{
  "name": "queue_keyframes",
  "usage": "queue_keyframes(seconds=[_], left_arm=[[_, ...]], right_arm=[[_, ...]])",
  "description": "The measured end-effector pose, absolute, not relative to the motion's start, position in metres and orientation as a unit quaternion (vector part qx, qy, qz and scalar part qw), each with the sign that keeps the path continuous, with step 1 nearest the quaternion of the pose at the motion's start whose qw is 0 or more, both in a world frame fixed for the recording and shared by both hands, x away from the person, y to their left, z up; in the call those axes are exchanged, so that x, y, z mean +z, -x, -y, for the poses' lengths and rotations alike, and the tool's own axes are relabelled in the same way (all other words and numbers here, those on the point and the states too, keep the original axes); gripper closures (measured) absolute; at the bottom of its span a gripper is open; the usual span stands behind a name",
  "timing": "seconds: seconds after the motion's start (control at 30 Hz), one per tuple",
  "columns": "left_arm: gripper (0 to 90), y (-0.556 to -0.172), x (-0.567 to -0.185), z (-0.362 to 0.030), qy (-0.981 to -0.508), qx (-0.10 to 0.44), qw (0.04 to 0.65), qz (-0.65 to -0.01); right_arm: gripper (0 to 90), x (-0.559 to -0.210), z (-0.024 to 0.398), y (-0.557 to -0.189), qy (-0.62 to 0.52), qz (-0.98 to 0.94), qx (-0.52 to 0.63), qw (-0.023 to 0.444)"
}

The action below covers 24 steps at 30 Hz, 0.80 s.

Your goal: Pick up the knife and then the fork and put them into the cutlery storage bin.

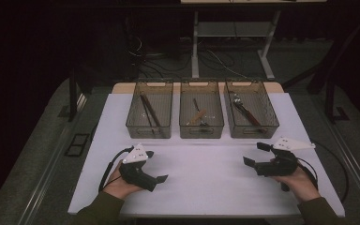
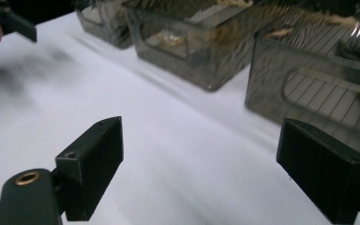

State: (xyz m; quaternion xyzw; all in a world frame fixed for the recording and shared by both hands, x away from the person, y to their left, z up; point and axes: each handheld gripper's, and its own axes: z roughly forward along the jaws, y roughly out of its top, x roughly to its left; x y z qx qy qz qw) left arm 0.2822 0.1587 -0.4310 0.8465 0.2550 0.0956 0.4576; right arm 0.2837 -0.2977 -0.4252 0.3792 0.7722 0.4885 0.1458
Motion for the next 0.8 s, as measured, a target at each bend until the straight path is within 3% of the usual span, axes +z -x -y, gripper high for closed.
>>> queue_keyframes(seconds=[0.8], left_arm=[[0.0,-0.281,-0.431,-0.157,-0.849,0.095,0.454,-0.253]], right_arm=[[14.5,-0.443,0.287,-0.258,-0.349,-0.805,0.462,0.130]])
